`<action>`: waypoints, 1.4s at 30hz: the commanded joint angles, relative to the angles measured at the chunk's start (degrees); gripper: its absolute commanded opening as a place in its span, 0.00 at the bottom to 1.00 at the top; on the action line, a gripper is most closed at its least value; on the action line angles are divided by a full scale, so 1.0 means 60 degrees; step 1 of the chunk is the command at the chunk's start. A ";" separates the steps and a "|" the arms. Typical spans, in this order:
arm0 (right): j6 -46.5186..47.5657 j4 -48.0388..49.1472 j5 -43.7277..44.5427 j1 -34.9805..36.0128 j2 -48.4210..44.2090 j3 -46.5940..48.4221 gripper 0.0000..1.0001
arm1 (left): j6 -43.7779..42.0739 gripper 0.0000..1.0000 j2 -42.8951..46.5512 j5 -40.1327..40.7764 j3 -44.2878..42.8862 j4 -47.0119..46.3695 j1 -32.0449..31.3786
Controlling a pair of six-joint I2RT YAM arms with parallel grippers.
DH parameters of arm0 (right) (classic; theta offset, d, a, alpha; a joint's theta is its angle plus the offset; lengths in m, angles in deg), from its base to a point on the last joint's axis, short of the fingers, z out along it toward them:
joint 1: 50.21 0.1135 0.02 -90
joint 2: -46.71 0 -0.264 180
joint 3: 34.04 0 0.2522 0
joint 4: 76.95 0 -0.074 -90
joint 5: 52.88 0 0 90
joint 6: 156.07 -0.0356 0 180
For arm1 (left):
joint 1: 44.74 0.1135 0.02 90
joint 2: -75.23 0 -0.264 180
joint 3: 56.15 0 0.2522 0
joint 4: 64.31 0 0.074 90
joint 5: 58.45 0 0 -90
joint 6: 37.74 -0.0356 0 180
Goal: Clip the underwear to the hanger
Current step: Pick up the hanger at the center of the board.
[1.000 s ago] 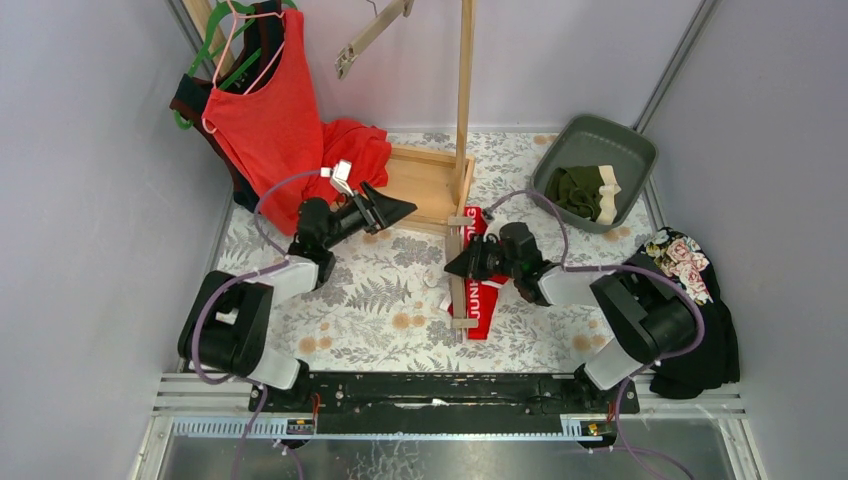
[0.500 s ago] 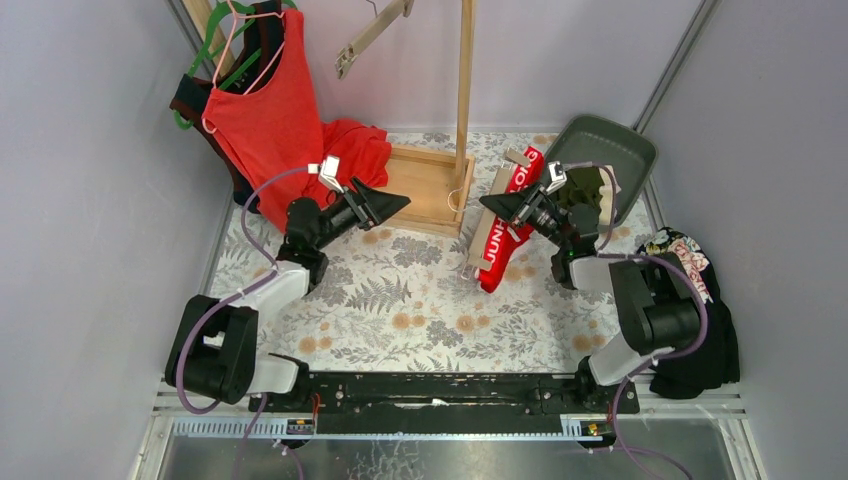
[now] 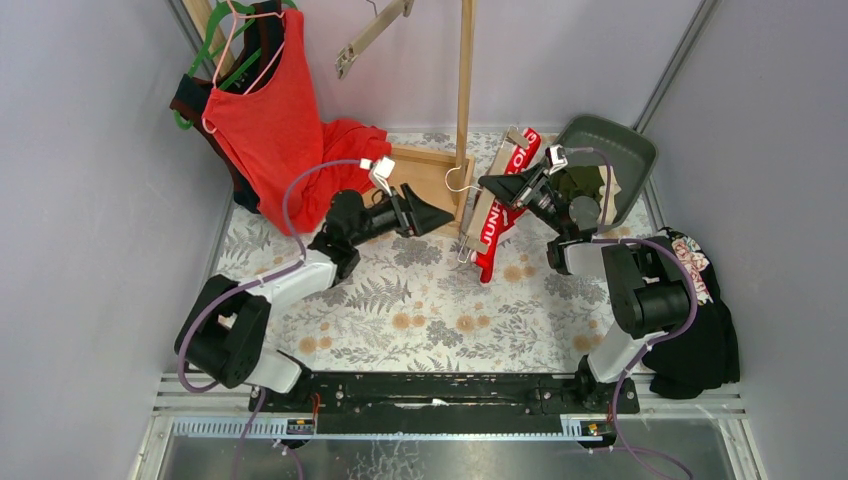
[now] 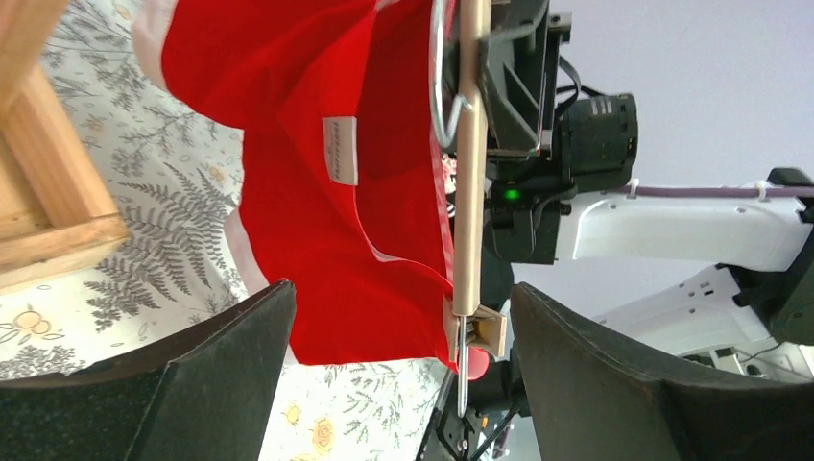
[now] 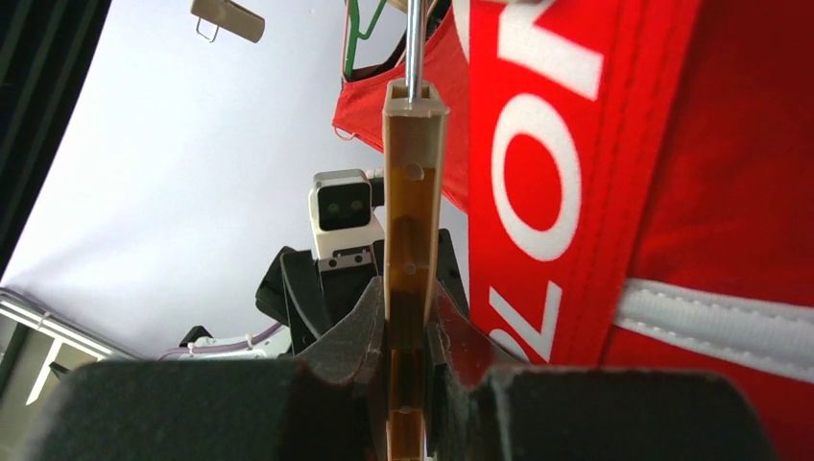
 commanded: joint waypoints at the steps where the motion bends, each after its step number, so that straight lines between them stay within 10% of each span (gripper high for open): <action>1: -0.0452 0.1490 0.0175 0.0073 -0.0150 0.0471 0.00 | -0.0773 0.81 -0.0120 0.0598 -0.0649 0.0570 -0.0588; 18: -0.0841 0.1515 0.0277 0.0200 -0.0285 0.0567 0.00 | -0.1086 0.73 -0.1261 0.1553 -0.1862 0.0208 -0.1949; 30: -0.0986 0.1502 0.0332 0.0287 -0.0318 0.0293 0.00 | -0.0995 0.29 -0.1333 0.2054 -0.1547 -0.1227 -0.2283; 33: -0.1043 0.1500 0.0357 0.0287 -0.0573 0.0303 0.01 | -0.1056 0.03 -0.1387 0.2045 -0.1644 -0.1151 -0.2369; 42: -0.1319 0.1421 0.0388 0.0290 -0.0494 0.0724 0.47 | -0.1896 0.00 -0.0743 0.2873 -0.1689 0.0336 -0.2538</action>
